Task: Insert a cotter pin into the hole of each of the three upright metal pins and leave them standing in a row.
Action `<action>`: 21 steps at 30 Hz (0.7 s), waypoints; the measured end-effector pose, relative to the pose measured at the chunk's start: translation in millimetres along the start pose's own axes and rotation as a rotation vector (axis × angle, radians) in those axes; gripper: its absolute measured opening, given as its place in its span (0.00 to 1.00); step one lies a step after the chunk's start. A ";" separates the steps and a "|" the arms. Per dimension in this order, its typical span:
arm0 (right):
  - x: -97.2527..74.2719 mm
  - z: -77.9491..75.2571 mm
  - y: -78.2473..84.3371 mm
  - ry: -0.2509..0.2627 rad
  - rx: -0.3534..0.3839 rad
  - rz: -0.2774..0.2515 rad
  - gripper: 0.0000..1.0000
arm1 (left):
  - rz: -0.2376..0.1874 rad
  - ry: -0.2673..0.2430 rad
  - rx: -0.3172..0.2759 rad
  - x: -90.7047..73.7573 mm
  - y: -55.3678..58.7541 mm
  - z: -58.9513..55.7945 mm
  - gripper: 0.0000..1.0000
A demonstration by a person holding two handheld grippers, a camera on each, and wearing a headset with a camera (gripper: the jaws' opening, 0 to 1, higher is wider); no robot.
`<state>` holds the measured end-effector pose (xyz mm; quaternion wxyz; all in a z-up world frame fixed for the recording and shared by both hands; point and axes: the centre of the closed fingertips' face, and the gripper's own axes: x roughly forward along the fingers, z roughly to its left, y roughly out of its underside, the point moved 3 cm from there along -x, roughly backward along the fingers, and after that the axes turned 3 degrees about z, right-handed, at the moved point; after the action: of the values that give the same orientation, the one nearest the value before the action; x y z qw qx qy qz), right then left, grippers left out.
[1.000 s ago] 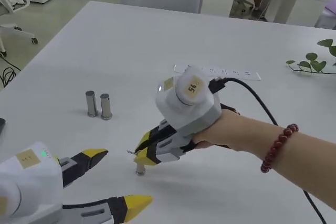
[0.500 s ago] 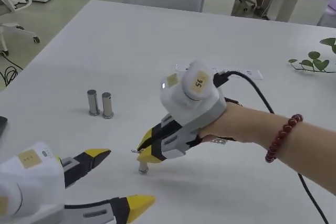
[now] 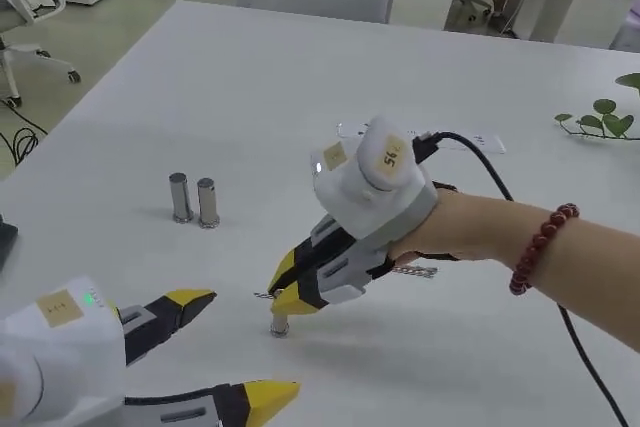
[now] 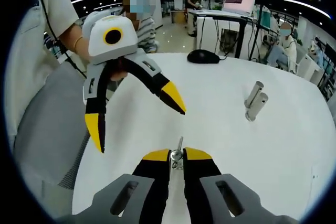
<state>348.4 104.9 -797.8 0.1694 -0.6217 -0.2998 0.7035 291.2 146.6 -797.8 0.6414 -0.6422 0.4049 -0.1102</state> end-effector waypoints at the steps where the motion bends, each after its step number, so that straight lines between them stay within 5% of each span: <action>1: 0.0 -0.4 0.2 -0.002 -0.002 -0.002 0.10 | 0.000 0.000 -0.001 0.0 0.0 -0.1 0.74; 21: 2.7 -0.4 -1.8 -0.046 0.002 -0.043 0.11 | 0.007 0.002 -0.008 -3.6 2.0 -0.9 0.74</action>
<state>348.2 107.9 -798.8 0.1782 -0.5985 -0.3164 0.7141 287.5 148.6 -798.2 0.6388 -0.6433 0.4082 -0.1072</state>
